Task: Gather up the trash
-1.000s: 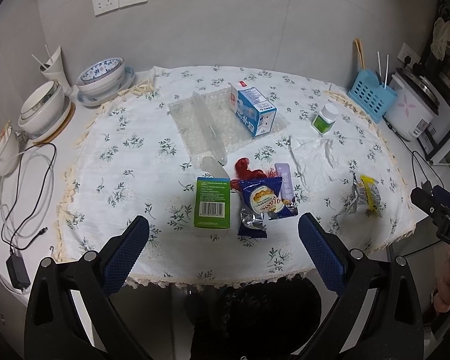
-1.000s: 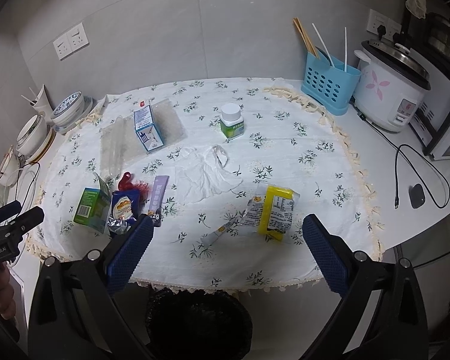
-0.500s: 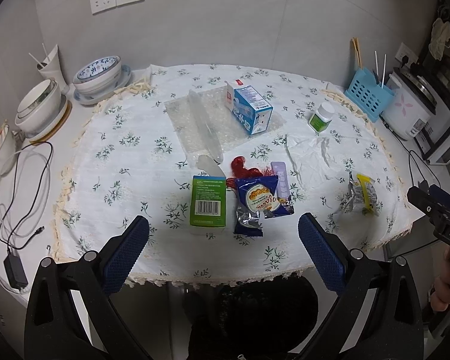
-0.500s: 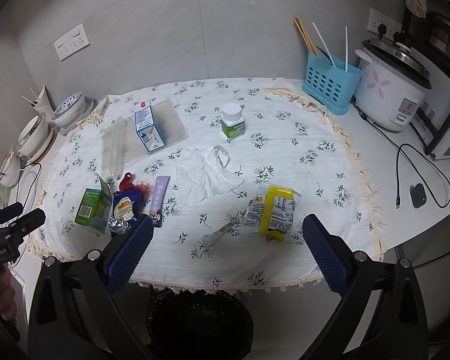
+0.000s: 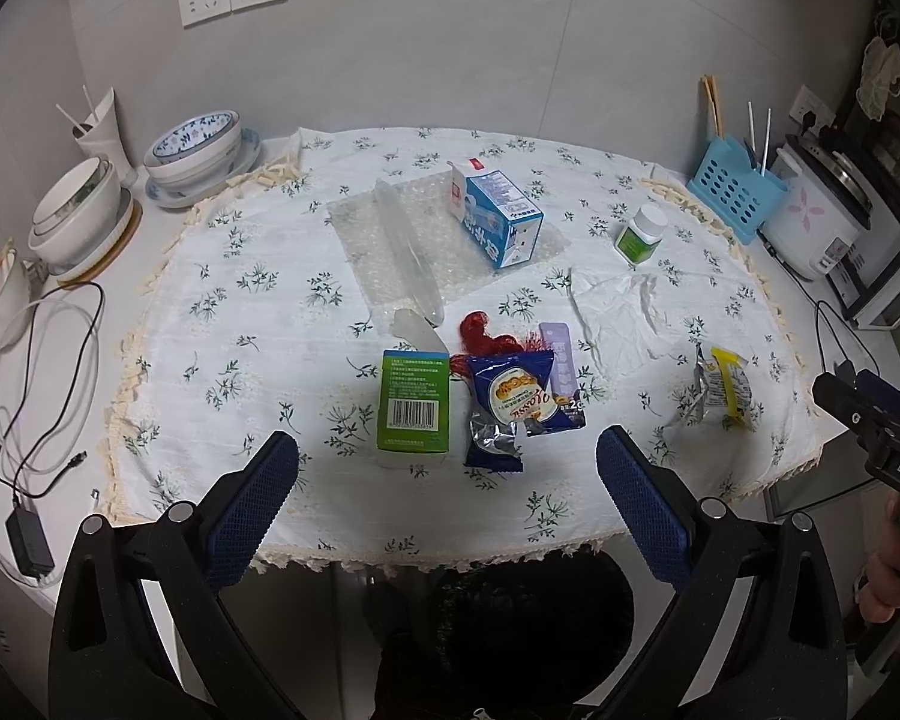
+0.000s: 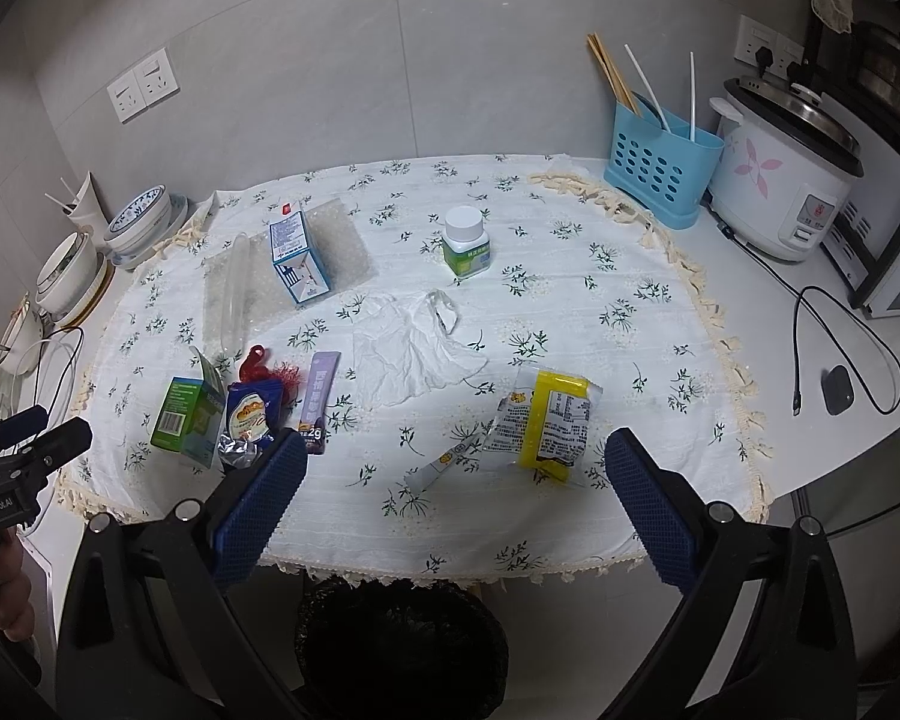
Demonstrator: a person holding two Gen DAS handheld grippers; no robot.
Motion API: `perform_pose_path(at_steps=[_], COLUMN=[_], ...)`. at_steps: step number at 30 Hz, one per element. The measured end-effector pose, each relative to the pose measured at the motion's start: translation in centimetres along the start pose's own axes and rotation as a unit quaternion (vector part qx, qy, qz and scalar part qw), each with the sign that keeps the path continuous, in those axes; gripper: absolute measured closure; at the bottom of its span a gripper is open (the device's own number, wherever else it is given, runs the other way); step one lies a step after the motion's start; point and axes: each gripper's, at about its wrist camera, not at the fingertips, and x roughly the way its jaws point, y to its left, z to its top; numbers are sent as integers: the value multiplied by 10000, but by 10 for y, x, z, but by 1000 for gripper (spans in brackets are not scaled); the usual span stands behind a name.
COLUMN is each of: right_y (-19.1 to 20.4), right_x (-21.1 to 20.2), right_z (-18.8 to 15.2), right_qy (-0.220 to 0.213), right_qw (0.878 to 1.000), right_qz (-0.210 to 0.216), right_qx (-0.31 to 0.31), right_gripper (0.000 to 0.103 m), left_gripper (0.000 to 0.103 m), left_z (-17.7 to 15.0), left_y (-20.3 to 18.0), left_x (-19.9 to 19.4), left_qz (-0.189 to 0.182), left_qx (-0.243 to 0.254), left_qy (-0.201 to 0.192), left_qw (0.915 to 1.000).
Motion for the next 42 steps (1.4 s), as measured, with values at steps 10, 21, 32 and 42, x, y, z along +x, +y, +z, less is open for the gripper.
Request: perform_pose_path(at_steps=[10, 21, 32, 42], right_y=[0, 8, 56, 73], right_x=[-1, 2, 47, 98], right_z=[-1, 3, -1, -11], right_qy=[-5, 25, 420, 897], right_qw=[10000, 10000, 9974, 9943], right_qz=[13, 24, 271, 93], right_qx=[0, -83, -526, -572], right_gripper=[7, 7, 7, 7], left_gripper=[6, 6, 6, 8], left_z=[0, -2, 2, 9], left_y=[0, 4, 33, 44], left_x=[0, 4, 47, 101], left_qz=[-10, -22, 46, -29], left_qx=[-3, -51, -126, 0], left_qy=[-2, 26, 405, 800], left_qw=[10000, 10000, 9991, 9968])
